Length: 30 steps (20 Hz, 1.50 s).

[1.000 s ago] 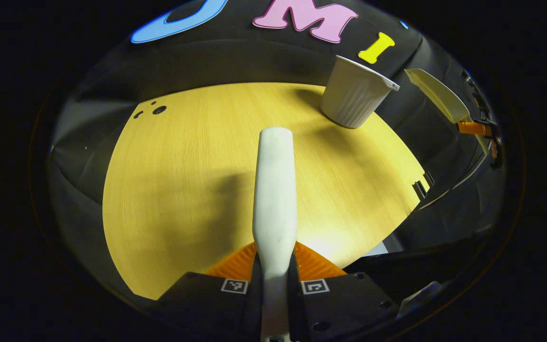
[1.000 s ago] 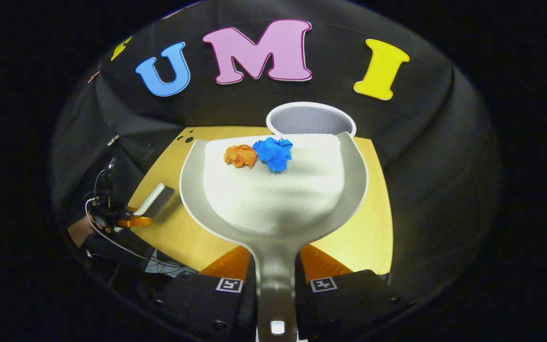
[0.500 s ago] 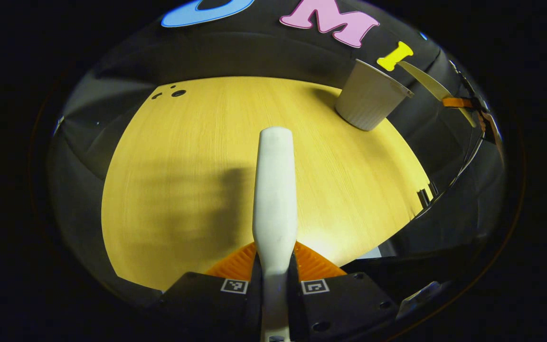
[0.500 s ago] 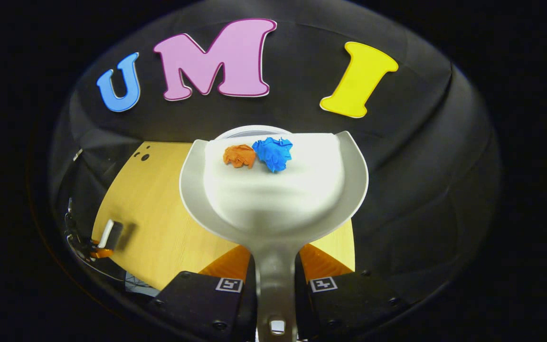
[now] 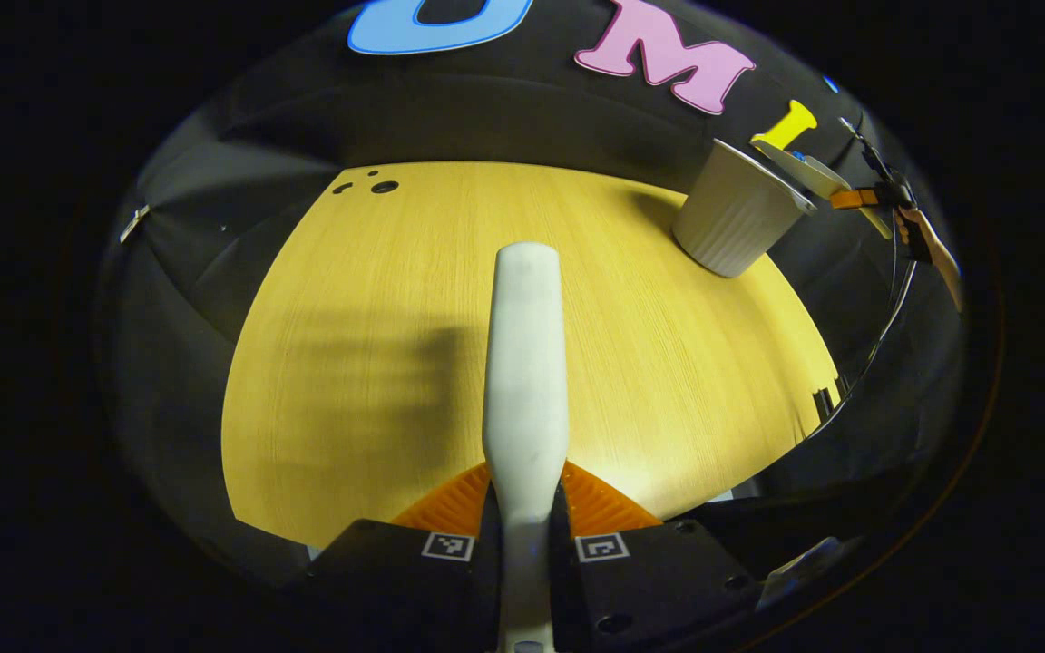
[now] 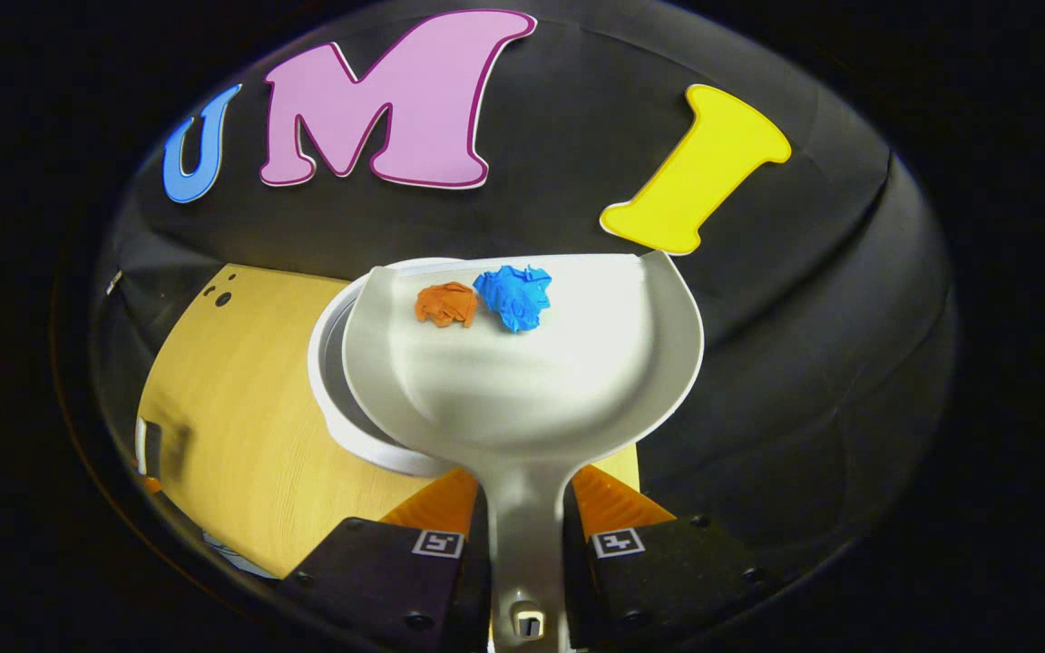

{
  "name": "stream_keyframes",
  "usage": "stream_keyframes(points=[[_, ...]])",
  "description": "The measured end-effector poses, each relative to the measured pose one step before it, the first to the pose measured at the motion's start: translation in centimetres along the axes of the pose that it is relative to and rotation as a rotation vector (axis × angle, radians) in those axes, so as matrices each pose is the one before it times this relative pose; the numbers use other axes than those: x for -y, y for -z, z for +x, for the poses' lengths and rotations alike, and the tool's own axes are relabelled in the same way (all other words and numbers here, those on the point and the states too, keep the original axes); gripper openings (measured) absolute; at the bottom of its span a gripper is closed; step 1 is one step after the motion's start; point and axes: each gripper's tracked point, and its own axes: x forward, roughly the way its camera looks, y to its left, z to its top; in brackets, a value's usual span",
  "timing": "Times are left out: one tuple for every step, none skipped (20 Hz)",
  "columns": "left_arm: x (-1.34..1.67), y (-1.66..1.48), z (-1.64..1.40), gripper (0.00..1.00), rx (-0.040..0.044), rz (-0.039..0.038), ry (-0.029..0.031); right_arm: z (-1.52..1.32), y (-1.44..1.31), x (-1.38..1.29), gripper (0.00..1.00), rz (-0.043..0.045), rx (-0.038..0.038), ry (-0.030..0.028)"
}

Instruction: Pick up the small broom and dustpan from the desktop, sweep the trash into the dustpan with the broom, and then empty the trash into the garbage bin.

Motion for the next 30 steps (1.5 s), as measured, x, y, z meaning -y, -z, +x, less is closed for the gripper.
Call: stream_keyframes(points=[[-0.296, 0.035, -0.111, 0.25, -0.00183, 0.00063, -0.00876, 0.367, -0.262, -0.028, 0.36, 0.00323, 0.00228, 0.00512], [-0.375, 0.152, -0.110, 0.27, -0.00159, 0.00172, -0.00873, 0.489, -0.252, -0.037, 0.36, -0.00890, -0.00125, 0.00988], [-0.427, -0.004, -0.118, 0.25, -0.00090, 0.00210, -0.00892, 0.381, -0.169, 0.130, 0.36, -0.02055, 0.00236, 0.01483], [-0.316, -0.058, -0.045, 0.26, 0.00061, -0.00053, -0.00979, 0.432, -0.308, 0.260, 0.36, -0.02657, 0.00966, 0.02029], [-0.245, -0.222, 0.000, 0.27, 0.00278, -0.00371, -0.00678, 0.504, -0.314, 0.254, 0.36, -0.03447, 0.00758, 0.02555], [-0.079, -0.152, 0.006, 0.26, 0.00305, -0.00746, -0.00286, 0.416, -0.111, 0.197, 0.36, -0.04018, 0.00496, 0.02566], [-0.080, -0.235, -0.006, 0.27, 0.00266, -0.00869, -0.00153, 0.321, 0.010, 0.209, 0.36, -0.04239, 0.00920, 0.02826], [-0.107, -0.083, 0.129, 0.27, 0.00134, -0.00647, -0.00237, 0.346, -0.085, 0.163, 0.36, -0.04761, 0.00999, 0.02900], [-0.195, -0.120, 0.047, 0.26, 0.00171, -0.00378, -0.00416, 0.438, -0.025, 0.144, 0.36, -0.05067, 0.01042, 0.02641], [-0.139, -0.043, 0.037, 0.26, 0.00134, -0.00386, -0.00478, 0.227, 0.077, 0.027, 0.36, -0.04261, 0.00576, 0.02053], [-0.162, -0.057, -0.051, 0.25, -0.00161, -0.00467, -0.00338, 0.410, -0.104, -0.268, 0.36, -0.03765, 0.00324, 0.01598], [-0.025, 0.013, 0.027, 0.25, -0.00078, -0.00430, -0.00258, 0.416, -0.057, -0.111, 0.36, -0.03370, 0.00611, 0.01494], [-0.089, 0.067, 0.022, 0.25, -0.00246, -0.00300, -0.00092, 0.136, -0.131, -0.075, 0.36, -0.03225, 0.01423, 0.01588], [-0.117, 0.135, 0.058, 0.27, -0.00381, -0.00280, -0.00157, 0.148, -0.096, 0.030, 0.31, -0.02748, 0.01568, 0.01887], [-0.122, 0.036, 0.158, 0.26, -0.00195, 0.00044, -0.00464, 0.102, -0.054, 0.064, 0.36, -0.02598, 0.01022, 0.02049], [-0.286, 0.044, 0.157, 0.28, 0.00207, 0.00386, -0.00957, 0.109, 0.152, -0.073, 0.31, -0.02420, -0.00160, 0.01572], [-0.490, 0.037, 0.064, 0.26, -0.00096, -0.00156, -0.01158, 0.165, -0.038, -0.252, 0.36, -0.02294, 0.00023, 0.01125], [-0.522, 0.045, 0.045, 0.26, -0.00052, -0.00958, -0.00903, 0.172, -0.270, -0.049, 0.36, -0.02575, 0.00826, 0.01436], [-0.179, -0.149, 0.022, 0.26, 0.00235, -0.01587, -0.00253, 0.309, -0.082, 0.103, 0.36, -0.03417, 0.00933, 0.01926], [-0.111, 0.002, -0.030, 0.25, 0.00052, -0.01783, 0.00084, -0.370, -0.181, 0.205, 0.31, -0.03843, 0.01012, 0.01976], [-0.271, -0.051, -0.032, 0.24, -0.00004, -0.01473, 0.00011, -0.012, -0.229, 0.284, 0.31, -0.04380, 0.01127, 0.02237], [-0.126, 0.273, -0.014, 0.26, -0.00097, -0.01102, -0.00170, 0.026, -0.439, 0.482, 0.36, -0.03580, 0.03325, 0.02476], [-0.126, 0.139, 0.017, 0.25, -0.00195, -0.00643, -0.00273, -0.370, -0.022, 0.161, 0.36, -0.03834, 0.01616, 0.02302], [-0.133, 0.249, -0.095, 0.25, -0.00329, -0.00513, -0.00283, -0.261, 0.260, 0.352, 0.36, -0.04820, 0.01441, 0.02098], [-0.126, 0.105, -0.008, 0.26, -0.00369, -0.00317, -0.00242, -0.825, 0.076, 0.653, 0.36, -0.05442, 0.02084, 0.01912], [0.019, 0.153, 0.212, 0.26, -0.00170, -0.00348, -0.00223, -0.325, 0.143, 0.420, 0.36, -0.06088, 0.01843, 0.01413], [0.060, 0.017, 0.096, 0.26, -0.00331, -0.00411, -0.00088, 0.100, 0.274, 0.426, 0.36, -0.05710, 0.02107, 0.01455], [0.082, 0.148, 0.086, 0.26, -0.00195, -0.00449, 0.00120, -0.084, 0.144, 0.447, 0.36, -0.05843, 0.02412, 0.01767], [0.140, -0.037, 0.035, 0.27, 0.00154, -0.00202, 0.00243, 0.151, -0.215, 0.269, 0.36, -0.04308, 0.01902, 0.01736], [0.153, 0.062, 0.058, 0.26, 0.00088, -0.00067, 0.00063, 0.077, 0.154, 0.303, 0.36, -0.02433, 0.00338, 0.01406]])
